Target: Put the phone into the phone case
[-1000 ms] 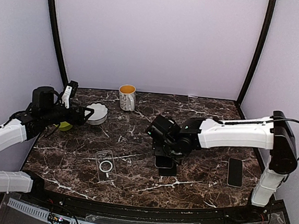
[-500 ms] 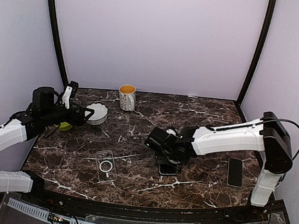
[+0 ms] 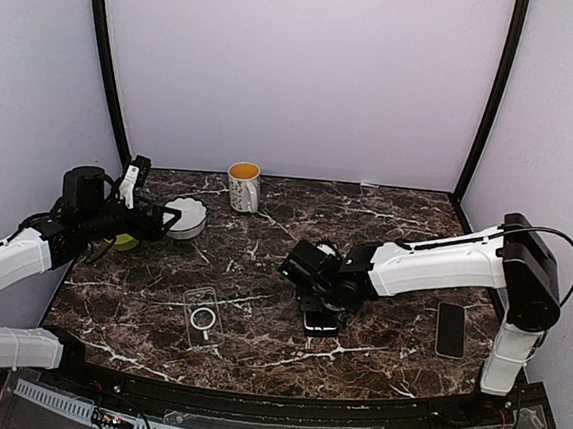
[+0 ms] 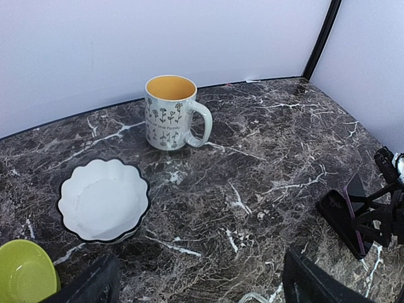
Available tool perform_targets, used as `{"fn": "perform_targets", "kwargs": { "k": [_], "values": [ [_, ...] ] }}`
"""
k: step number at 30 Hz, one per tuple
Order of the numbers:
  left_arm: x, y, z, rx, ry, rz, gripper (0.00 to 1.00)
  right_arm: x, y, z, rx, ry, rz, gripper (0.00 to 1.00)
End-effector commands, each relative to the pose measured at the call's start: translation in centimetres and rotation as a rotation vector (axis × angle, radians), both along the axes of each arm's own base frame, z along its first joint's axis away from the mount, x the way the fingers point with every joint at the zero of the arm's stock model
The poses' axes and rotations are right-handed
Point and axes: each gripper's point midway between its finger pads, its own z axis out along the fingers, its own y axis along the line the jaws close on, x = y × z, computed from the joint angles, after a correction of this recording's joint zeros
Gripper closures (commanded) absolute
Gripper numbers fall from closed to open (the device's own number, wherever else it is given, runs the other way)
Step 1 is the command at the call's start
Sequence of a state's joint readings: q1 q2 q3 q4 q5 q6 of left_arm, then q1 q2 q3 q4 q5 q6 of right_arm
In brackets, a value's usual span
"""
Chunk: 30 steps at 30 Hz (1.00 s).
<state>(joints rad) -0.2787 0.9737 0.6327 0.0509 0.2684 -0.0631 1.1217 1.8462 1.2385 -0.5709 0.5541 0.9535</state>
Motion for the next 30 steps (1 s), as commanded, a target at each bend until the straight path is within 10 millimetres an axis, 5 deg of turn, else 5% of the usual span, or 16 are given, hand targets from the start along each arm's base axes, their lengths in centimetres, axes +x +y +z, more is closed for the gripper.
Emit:
{"fn": "perform_targets", "kwargs": {
  "k": [1,5,9,13,20,24,30],
  "values": [
    [-0.3,0.0,-0.5,0.012,0.001,-0.004,0.09,1.3,0.4,2.4,0.022,-0.072,0.009,1.00],
    [-0.3,-0.1,-0.4,0.009,-0.001,-0.011,0.09,1.8,0.6,4.8,0.047,-0.110,0.024,1.00],
    [-0.9,-1.4,0.8,-0.029,-0.033,-0.086,0.12,2.4,3.9,10.0,0.113,-0.208,0.199,1.00],
    [-2.4,-3.9,4.1,-0.134,-0.079,-0.227,0.15,1.1,6.8,16.5,0.026,-0.441,0.487,1.00],
    [-6.9,-7.6,12.2,-0.309,-0.067,-0.467,0.17,0.5,6.5,24.2,-0.313,-0.864,0.705,1.00],
    [-9.9,-10.1,15.2,-0.382,-0.115,-0.583,0.13,0.8,7.7,26.7,-0.400,-0.997,0.753,1.00],
    [-11.5,-14.8,14.2,-0.354,-0.042,-0.676,0.15,0.6,10.5,28.4,-0.403,-1.057,0.803,1.00]
  ]
}}
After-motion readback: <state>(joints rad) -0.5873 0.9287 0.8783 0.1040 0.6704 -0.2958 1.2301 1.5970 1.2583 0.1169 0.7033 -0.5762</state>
